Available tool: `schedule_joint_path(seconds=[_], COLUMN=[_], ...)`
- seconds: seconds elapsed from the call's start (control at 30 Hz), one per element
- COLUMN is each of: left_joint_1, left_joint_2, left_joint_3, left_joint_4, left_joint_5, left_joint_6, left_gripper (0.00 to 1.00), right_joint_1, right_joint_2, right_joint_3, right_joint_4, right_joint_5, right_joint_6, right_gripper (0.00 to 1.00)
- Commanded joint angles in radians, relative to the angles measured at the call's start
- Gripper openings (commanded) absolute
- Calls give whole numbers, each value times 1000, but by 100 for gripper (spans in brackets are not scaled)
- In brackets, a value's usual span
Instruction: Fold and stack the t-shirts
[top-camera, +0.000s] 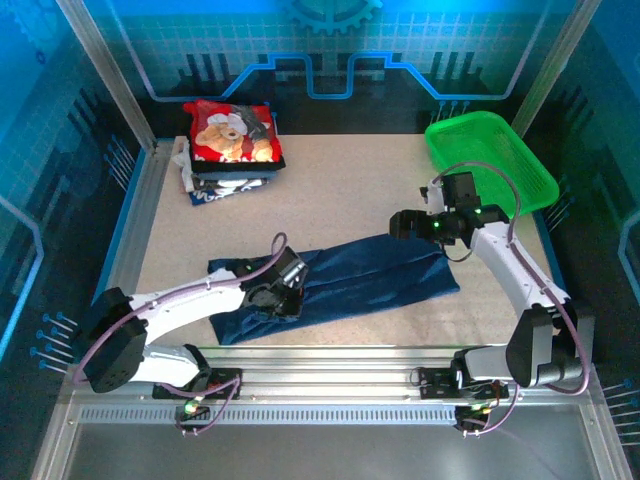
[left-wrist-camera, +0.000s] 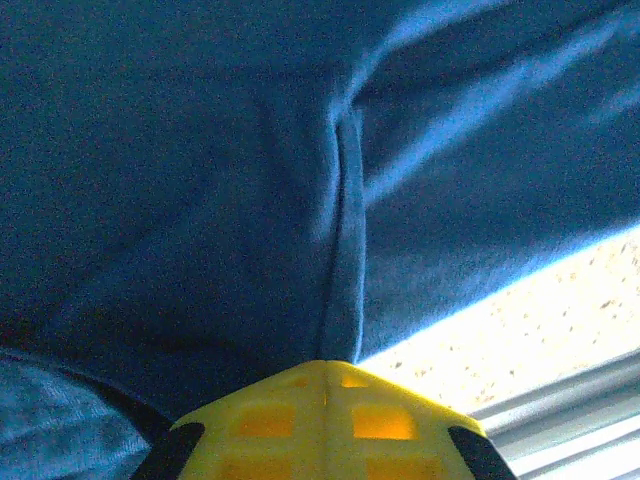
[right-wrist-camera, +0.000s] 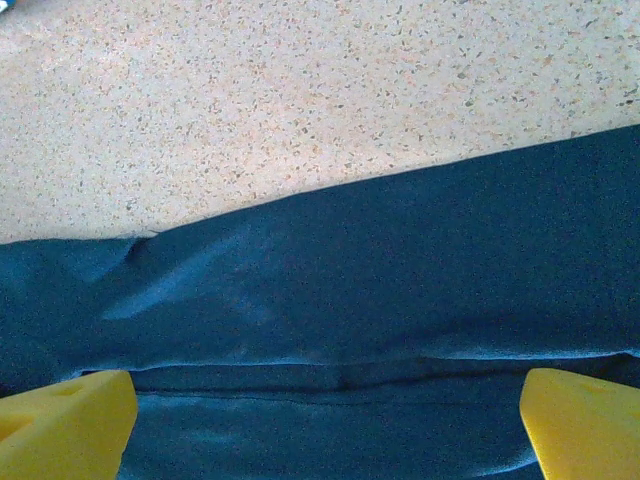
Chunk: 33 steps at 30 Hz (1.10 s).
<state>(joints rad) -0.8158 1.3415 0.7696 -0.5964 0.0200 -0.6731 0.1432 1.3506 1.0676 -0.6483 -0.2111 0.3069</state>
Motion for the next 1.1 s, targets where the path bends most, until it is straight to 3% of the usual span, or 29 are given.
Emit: schedule_joint_path(seconds=[0.0, 0.27, 0.4, 0.47, 0.53, 0.63, 0.7, 0.87, 0.93, 1.07], left_joint_1=[-50, -80, -12, 74, 163, 288, 325, 336, 336, 323], left_joint_2=[-6, -104, -193, -225, -235, -205, -158, -47, -30, -124], left_joint_3=[-26, -64, -80, -72, -67, -94, -102, -132, -152, -177], left_joint_4=[64, 219, 182, 26, -105, -130, -102, -25, -54, -144], left_joint_5=[40, 140, 95, -25, -111, -102, -80, 83, 98, 145], left_joint_6=[-93, -133, -174, -244, -309, -318, -281, -220, -219, -249], left_gripper=[5, 55, 63, 66, 67, 65, 61, 54, 49, 38], right_joint_1=[7, 19, 46, 79, 129, 180, 208, 232, 232, 237], right_joint_2=[14, 44, 64, 86, 119, 176, 210, 276, 301, 343], right_joint_3=[7, 4, 7, 18, 37, 59, 71, 93, 102, 122], right_joint_4=[11, 16, 26, 31, 12, 5, 4, -21, -30, -40], right_joint_5=[-10, -17, -30, -67, -48, -57, -60, -17, -15, -4], right_joint_6=[12, 26, 32, 24, 13, 26, 31, 37, 38, 34], right_gripper=[100, 100, 100, 100, 100, 99, 98, 98, 98, 97])
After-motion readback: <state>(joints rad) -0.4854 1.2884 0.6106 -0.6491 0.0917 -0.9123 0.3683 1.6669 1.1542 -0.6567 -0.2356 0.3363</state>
